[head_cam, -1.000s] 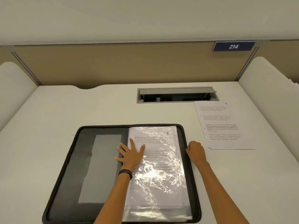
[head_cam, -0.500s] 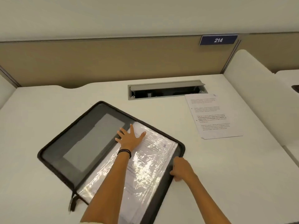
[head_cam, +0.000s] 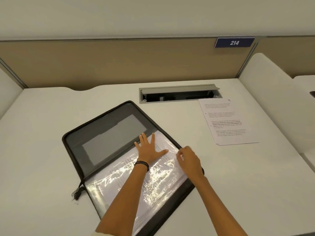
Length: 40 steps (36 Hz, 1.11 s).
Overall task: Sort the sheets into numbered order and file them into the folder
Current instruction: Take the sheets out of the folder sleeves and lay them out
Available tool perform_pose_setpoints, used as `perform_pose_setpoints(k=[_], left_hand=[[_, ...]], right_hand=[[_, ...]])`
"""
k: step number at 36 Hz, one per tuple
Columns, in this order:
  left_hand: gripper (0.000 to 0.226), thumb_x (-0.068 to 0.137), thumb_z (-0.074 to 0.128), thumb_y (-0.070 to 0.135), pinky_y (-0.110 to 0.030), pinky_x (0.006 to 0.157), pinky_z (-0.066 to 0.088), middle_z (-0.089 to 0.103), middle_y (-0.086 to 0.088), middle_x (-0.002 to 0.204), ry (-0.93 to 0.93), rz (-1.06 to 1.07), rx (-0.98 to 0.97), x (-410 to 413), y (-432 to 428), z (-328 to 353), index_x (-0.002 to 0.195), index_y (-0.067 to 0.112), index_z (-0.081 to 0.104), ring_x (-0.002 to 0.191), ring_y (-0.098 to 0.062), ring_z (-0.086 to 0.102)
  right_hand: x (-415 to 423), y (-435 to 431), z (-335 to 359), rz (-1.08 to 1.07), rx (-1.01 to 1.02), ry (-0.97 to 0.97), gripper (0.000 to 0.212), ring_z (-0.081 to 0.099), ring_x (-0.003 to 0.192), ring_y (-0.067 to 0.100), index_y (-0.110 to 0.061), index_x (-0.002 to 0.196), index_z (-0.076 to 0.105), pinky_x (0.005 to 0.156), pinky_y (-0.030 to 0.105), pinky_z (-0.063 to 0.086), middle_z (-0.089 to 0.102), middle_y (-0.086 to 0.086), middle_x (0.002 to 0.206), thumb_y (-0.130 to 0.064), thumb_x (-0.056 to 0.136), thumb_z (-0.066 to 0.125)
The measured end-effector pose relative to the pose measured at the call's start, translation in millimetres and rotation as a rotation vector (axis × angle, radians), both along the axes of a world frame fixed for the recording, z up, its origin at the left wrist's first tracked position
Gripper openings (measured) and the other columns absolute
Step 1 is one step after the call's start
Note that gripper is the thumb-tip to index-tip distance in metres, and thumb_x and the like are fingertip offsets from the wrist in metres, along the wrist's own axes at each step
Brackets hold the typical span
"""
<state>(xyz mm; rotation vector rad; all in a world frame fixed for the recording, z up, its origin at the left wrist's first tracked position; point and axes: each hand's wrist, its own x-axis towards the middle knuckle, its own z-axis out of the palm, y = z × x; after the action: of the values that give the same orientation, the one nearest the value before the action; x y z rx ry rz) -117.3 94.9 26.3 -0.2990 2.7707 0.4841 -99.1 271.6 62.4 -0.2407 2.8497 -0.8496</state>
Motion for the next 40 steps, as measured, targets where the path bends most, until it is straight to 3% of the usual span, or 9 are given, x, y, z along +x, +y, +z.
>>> perform_pose_setpoints(k=[2,5,10,21,25,29,32,35,40], left_hand=[[0.108,0.076,0.04,0.082,-0.059,0.111,-0.009,-0.021,-0.02,0.155,-0.003,-0.021,0.007,1.0,2.4,-0.5,0.152,0.024,-0.01,0.144,-0.036,-0.018],[0.108,0.076,0.04,0.082,-0.059,0.111,-0.01,-0.022,-0.019,0.155,0.0,-0.038,0.017,1.4,5.5,-1.6,0.152,0.024,-0.011,0.143,-0.035,-0.02],[0.109,0.076,0.041,0.081,-0.059,0.111,-0.01,-0.023,-0.02,0.154,-0.016,-0.056,0.005,-2.9,13.0,0.4,0.152,0.022,-0.011,0.143,-0.035,-0.021],[0.103,0.08,0.044,0.075,-0.058,0.111,-0.011,-0.024,-0.016,0.155,-0.078,-0.259,0.089,-10.3,13.3,6.2,0.152,0.022,-0.008,0.144,-0.032,-0.021],[0.1,0.083,0.048,0.068,-0.059,0.112,-0.01,-0.021,-0.014,0.156,-0.137,-0.429,0.11,-1.9,1.9,10.0,0.152,0.02,-0.008,0.145,-0.029,-0.015],[0.129,0.052,0.025,0.097,-0.057,0.108,-0.018,-0.028,-0.009,0.153,-0.142,-0.615,0.052,23.7,-11.4,4.8,0.151,0.023,-0.012,0.137,-0.023,-0.03],[0.124,0.057,0.035,0.092,-0.054,0.105,-0.029,-0.036,-0.006,0.148,-0.106,-0.698,0.033,48.4,-20.9,-6.9,0.149,0.026,-0.017,0.131,-0.024,-0.04],[0.125,0.05,0.029,0.094,-0.045,0.097,-0.04,-0.042,-0.004,0.145,-0.052,-0.734,0.031,69.3,-26.5,-15.1,0.145,0.031,-0.024,0.129,-0.025,-0.046],[0.108,0.061,0.036,0.087,-0.042,0.1,-0.039,-0.04,-0.001,0.147,0.055,-0.687,0.046,83.7,-27.9,-28.3,0.138,0.044,-0.026,0.133,-0.019,-0.043]], right_hand=[[-11.6,6.3,-11.5,-0.024,0.06,0.0,0.019,0.057,0.093,0.019,-0.007,0.109,0.062,0.077,0.028,0.05,0.052,0.006,0.111,-0.01,0.096,0.048],[-20.0,20.7,-26.1,-0.046,0.125,-0.059,0.031,0.054,0.103,0.023,-0.006,0.122,0.056,0.084,0.031,0.049,0.052,0.011,0.118,-0.001,0.095,0.044],[-21.2,43.2,-34.8,-0.128,0.034,-0.07,0.016,0.058,0.088,0.022,-0.002,0.099,0.062,0.071,0.024,0.043,0.059,0.012,0.101,0.003,0.09,0.05],[-7.3,63.8,-36.2,-0.093,0.013,-0.192,0.02,0.058,0.076,0.019,-0.008,0.078,0.058,0.063,0.021,0.042,0.062,0.008,0.083,0.008,0.085,0.048],[-2.4,69.3,-33.1,-0.075,0.007,-0.273,0.016,0.058,0.079,0.017,-0.01,0.08,0.057,0.067,0.02,0.044,0.063,0.007,0.087,0.005,0.085,0.053],[-5.7,73.5,-27.0,-0.025,-0.007,-0.335,0.017,0.054,0.074,0.009,-0.012,0.081,0.059,0.056,0.006,0.038,0.056,-0.006,0.079,0.004,0.085,0.054],[-11.3,72.8,-20.7,-0.005,-0.061,-0.328,0.025,0.054,0.07,0.007,-0.012,0.084,0.063,0.054,0.006,0.04,0.057,-0.004,0.079,0.008,0.086,0.048],[-15.6,68.2,-12.0,0.014,-0.15,-0.331,0.028,0.057,0.068,0.011,-0.011,0.09,0.064,0.056,0.011,0.045,0.061,0.003,0.079,0.009,0.087,0.045],[-22.6,58.0,4.2,0.087,-0.243,-0.342,0.02,0.062,0.065,0.009,-0.015,0.096,0.064,0.059,0.011,0.047,0.066,0.003,0.083,-0.002,0.092,0.05]])
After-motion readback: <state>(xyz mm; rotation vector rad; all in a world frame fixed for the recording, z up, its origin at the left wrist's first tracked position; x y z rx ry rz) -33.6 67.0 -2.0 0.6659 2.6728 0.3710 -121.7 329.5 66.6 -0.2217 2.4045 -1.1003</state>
